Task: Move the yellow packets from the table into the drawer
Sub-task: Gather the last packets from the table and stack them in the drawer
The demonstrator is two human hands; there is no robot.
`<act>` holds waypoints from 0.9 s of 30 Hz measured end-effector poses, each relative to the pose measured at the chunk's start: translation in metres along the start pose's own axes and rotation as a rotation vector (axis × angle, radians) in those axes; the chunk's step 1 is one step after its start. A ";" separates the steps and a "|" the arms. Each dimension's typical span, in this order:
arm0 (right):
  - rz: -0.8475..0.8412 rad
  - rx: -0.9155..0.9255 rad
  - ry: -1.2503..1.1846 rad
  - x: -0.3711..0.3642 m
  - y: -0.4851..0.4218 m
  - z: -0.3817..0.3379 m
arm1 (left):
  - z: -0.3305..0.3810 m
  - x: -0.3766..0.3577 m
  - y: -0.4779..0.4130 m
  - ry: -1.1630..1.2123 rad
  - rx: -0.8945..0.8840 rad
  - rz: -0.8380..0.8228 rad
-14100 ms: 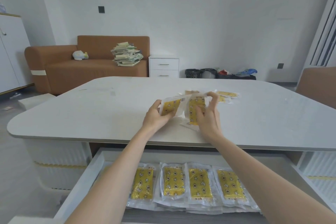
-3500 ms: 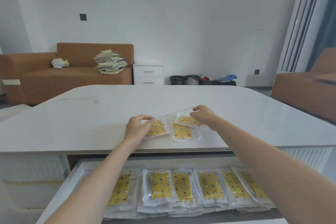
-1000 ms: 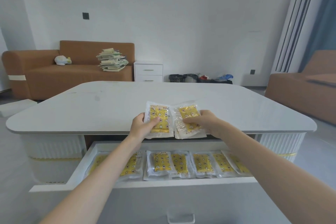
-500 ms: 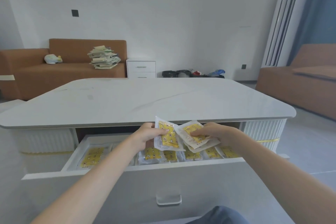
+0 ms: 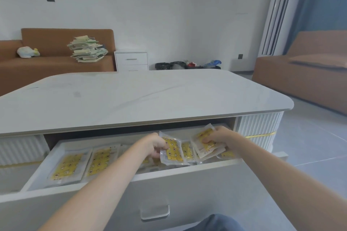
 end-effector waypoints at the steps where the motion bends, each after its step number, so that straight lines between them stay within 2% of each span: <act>1: 0.011 -0.003 0.017 0.001 -0.004 0.001 | 0.003 0.000 -0.006 -0.013 0.009 0.010; 6: 0.043 -0.023 0.050 -0.001 -0.019 -0.002 | 0.010 -0.003 -0.024 -0.009 0.094 0.045; 9: 0.053 -0.016 0.146 -0.002 -0.028 -0.003 | 0.009 -0.004 -0.031 -0.107 0.102 0.101; 11: 0.087 -0.016 0.281 -0.003 -0.031 -0.003 | 0.006 -0.003 -0.034 -0.248 0.085 0.171; 15: 0.207 -0.038 0.530 -0.007 -0.029 -0.003 | 0.003 0.000 -0.027 -0.727 0.060 0.373; 19: 0.289 -0.063 0.633 -0.008 -0.031 -0.002 | 0.003 -0.003 -0.022 -0.914 -0.033 0.459; 21: 0.283 -0.073 0.633 -0.009 -0.031 -0.002 | 0.005 -0.010 -0.022 -0.944 -0.121 0.385; 23: 0.252 -0.068 0.587 -0.008 -0.032 -0.003 | 0.006 -0.018 -0.022 -0.975 -0.185 0.228; 27: 0.179 -0.050 0.396 -0.004 -0.032 -0.002 | 0.005 -0.029 -0.030 -1.156 -0.175 0.035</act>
Point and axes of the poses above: each hand's wrist, its own y-axis away from the middle knuckle, its own x-axis out of the back of the hand, z = x × y, the point moved 2 cm from there along -y, towards the middle knuckle, and after that the axes turned 14 degrees about -z, right-handed, at the moved point
